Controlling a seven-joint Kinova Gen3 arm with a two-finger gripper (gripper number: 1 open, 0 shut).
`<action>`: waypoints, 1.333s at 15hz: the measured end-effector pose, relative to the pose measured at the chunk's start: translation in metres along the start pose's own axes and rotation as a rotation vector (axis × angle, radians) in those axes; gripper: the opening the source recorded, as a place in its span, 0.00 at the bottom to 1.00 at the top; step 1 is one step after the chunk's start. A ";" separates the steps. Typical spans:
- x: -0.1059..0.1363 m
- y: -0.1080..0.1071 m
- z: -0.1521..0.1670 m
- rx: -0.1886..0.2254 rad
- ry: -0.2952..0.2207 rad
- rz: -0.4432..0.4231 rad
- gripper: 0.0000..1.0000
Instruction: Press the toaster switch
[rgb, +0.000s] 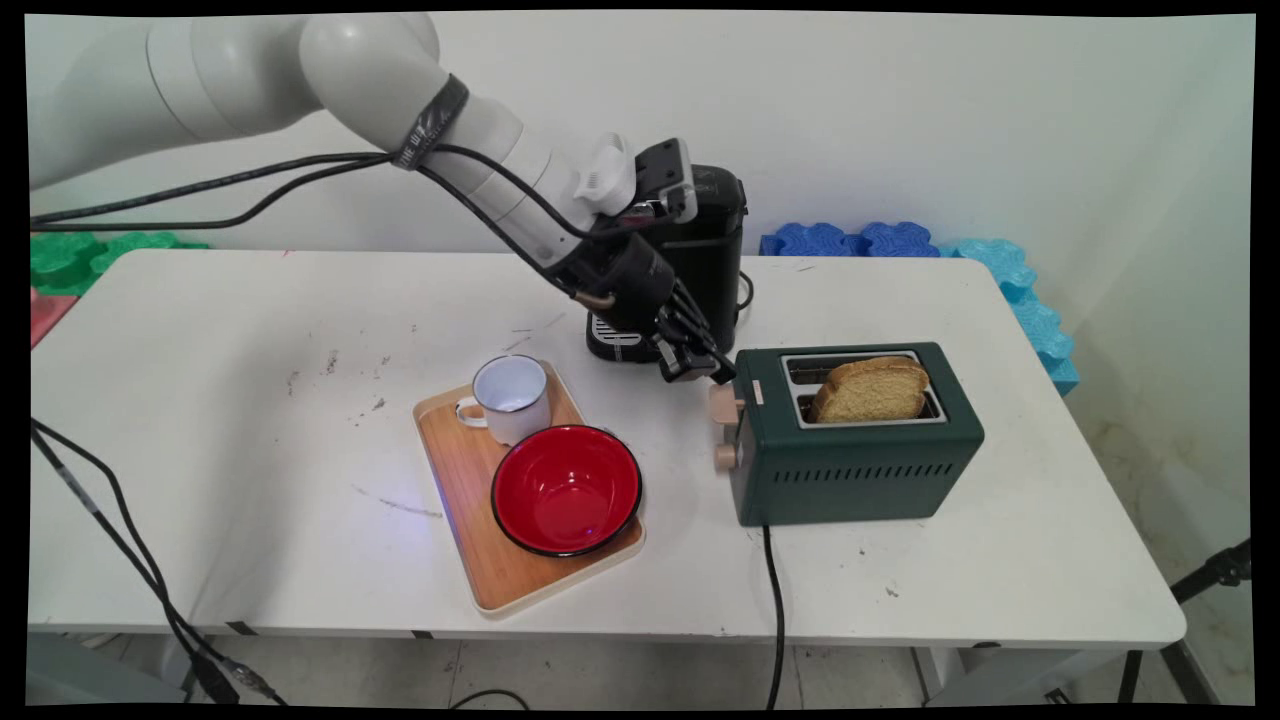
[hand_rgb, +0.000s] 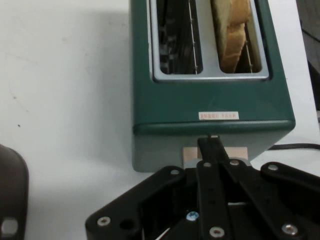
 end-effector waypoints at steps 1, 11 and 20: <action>-0.001 0.001 0.001 -0.003 -0.007 -0.002 0.00; -0.009 0.003 0.010 -0.005 -0.032 -0.019 0.00; -0.016 0.008 0.023 -0.007 -0.029 -0.040 0.00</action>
